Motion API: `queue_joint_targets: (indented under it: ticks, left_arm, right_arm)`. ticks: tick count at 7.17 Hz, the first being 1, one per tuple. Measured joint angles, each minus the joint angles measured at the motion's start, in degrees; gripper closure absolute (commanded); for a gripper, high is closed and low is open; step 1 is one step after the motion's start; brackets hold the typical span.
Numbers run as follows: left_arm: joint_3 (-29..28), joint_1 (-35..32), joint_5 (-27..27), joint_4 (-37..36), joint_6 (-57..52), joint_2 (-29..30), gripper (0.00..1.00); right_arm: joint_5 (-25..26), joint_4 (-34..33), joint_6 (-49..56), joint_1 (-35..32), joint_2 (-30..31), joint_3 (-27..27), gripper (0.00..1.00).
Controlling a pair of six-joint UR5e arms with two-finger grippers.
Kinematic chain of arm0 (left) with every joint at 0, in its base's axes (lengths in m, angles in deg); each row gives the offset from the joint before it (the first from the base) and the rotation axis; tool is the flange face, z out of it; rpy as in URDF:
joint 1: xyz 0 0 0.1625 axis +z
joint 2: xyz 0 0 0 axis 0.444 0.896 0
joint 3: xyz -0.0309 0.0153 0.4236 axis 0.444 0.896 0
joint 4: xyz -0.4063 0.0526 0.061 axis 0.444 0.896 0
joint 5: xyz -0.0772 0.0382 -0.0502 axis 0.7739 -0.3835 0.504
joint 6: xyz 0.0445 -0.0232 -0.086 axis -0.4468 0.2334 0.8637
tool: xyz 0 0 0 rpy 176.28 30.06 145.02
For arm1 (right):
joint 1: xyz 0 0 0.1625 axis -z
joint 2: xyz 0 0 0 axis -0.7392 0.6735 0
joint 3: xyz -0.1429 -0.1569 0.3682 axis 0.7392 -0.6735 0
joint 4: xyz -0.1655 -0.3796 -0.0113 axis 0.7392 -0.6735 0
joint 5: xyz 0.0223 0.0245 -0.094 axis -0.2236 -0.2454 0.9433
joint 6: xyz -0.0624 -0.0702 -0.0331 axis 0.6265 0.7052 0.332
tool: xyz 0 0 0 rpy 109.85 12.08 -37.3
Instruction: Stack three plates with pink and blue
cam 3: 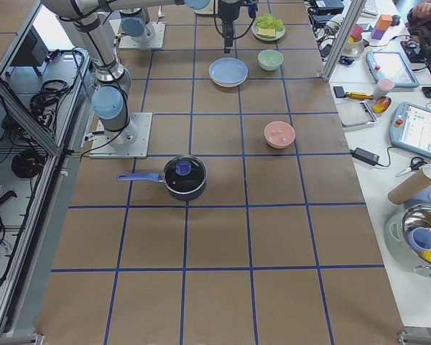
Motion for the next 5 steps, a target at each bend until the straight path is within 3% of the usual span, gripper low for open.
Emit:
queue_joint_targets:
  ticks: [5]
  left_arm:
    - [0.0, 0.0, -0.2, 0.1, 0.2, -0.1, 0.00]
  right_arm:
    - [0.5, -0.5, 0.1, -0.1, -0.1, -1.0, 0.00]
